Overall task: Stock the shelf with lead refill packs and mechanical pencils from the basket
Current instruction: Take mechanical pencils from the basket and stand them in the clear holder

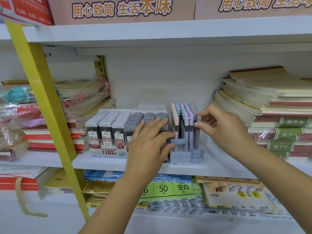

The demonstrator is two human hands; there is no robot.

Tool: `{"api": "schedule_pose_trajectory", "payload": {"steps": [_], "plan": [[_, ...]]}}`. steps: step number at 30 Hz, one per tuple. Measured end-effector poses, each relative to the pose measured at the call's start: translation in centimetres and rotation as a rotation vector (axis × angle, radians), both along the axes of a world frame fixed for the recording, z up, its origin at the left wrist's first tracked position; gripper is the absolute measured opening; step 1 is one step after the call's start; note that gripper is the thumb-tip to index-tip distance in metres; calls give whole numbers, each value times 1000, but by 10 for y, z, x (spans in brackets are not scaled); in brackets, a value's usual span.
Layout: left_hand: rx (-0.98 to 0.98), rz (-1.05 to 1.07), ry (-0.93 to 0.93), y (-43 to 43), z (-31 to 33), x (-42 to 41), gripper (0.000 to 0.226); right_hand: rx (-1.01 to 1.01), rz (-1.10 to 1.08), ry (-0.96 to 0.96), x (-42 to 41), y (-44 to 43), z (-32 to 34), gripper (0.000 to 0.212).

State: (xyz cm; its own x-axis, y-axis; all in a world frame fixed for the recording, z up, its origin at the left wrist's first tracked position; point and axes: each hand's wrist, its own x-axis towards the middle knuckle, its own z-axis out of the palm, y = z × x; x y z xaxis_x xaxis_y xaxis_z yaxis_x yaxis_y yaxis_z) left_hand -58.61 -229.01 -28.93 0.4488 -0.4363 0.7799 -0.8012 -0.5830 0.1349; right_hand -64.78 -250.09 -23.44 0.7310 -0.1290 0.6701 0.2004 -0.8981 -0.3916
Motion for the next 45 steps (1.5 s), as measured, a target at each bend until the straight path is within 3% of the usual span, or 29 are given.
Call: {"api": "schedule_pose_trajectory", "payload": {"steps": [7, 10, 13, 16, 18, 21, 25, 27, 30, 32, 37, 45], "plan": [[24, 5, 36, 1, 7, -5, 28, 76, 55, 87, -6, 1, -9, 35], [22, -12, 5, 4, 4, -12, 30, 209, 94, -30, -26, 10, -24, 41], [-95, -83, -137, 16, -26, -27, 21, 333, 126, -200, -57, 24, -58, 32], [-106, -144, -94, 33, -91, -50, 17, 435, 122, -158, -83, 40, -121, 28], [2, -162, 113, 45, -151, -66, 20, 497, 68, -11, -98, 48, -181, 30], [211, -145, 605, 61, -248, -86, 29, 601, -73, 277, -119, 57, -287, 34], [575, -114, 1168, 84, -366, -105, 47, 618, -208, 682, -148, 66, -410, 21], [696, -68, 1352, 95, -412, -114, 50, 590, -233, 902, -158, 63, -451, 22], [779, -50, 1508, 98, -460, -122, 47, 589, -291, 1055, -159, 58, -488, 29], [785, -79, 1554, 91, -482, -124, 49, 620, -308, 1108, -152, 63, -506, 35], [760, -150, 1583, 68, -523, -122, 54, 943, -246, 1117, -131, 89, -541, 55], [884, -247, 1367, 76, -550, -121, 25, 867, -472, 1051, -120, 113, -583, 61]]}}
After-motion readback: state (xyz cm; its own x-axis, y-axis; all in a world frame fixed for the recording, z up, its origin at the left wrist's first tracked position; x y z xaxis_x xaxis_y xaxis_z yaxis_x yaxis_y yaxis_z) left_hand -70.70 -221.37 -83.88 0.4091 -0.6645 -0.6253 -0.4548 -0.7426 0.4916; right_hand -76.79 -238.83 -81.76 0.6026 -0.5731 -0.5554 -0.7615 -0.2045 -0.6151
